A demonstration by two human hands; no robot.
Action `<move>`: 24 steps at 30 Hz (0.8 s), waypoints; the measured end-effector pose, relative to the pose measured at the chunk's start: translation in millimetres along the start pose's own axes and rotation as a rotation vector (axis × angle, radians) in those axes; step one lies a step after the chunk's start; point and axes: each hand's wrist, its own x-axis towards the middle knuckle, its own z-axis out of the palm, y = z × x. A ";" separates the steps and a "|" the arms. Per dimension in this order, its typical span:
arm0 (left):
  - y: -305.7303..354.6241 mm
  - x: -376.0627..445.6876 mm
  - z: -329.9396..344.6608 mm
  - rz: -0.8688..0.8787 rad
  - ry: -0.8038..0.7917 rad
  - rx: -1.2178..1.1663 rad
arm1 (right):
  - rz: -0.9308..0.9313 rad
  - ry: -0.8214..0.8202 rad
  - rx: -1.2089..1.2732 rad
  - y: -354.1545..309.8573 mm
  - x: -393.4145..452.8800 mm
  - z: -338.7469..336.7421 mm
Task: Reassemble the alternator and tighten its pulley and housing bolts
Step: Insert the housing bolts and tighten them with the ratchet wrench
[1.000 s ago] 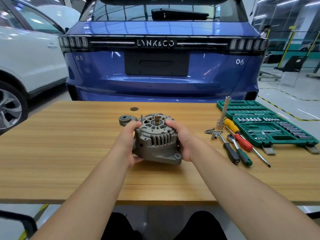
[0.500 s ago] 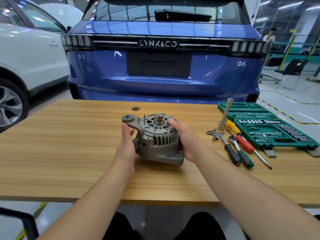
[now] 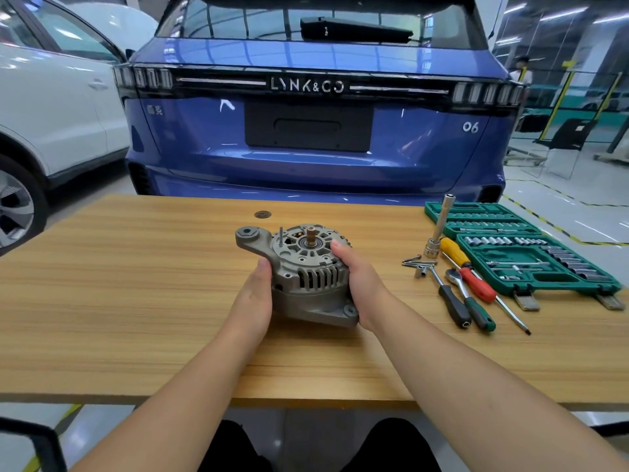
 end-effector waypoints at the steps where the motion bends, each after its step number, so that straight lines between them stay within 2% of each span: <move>1: 1.7 -2.1 1.3 0.000 -0.004 -0.015 | 0.021 0.004 0.002 -1.9 -1.2 0.3; 5: 11.5 -12.9 12.3 -0.003 0.024 -0.160 | 0.094 0.005 0.036 -9.0 -7.4 1.5; 10: 24.2 -3.3 26.4 -0.184 0.100 -0.381 | 0.049 0.091 0.062 -8.3 -13.0 8.6; 14: 25.3 5.1 26.8 -0.186 0.081 -0.403 | 0.019 0.100 0.064 -8.2 -15.2 11.2; 18: 23.5 3.1 25.0 -0.136 0.052 -0.383 | 0.011 0.104 -0.065 -4.7 -14.2 4.2; 21: 12.0 -5.1 23.4 -0.020 0.056 -0.274 | 0.060 0.128 -0.208 -11.7 -13.2 -20.5; 23: -5.2 -11.1 22.2 0.119 0.095 -0.154 | 0.027 0.248 -0.367 -19.0 -6.5 -47.2; 24: -12.3 -13.9 21.4 0.168 0.122 -0.098 | -0.027 0.331 -0.531 -23.4 -2.2 -62.7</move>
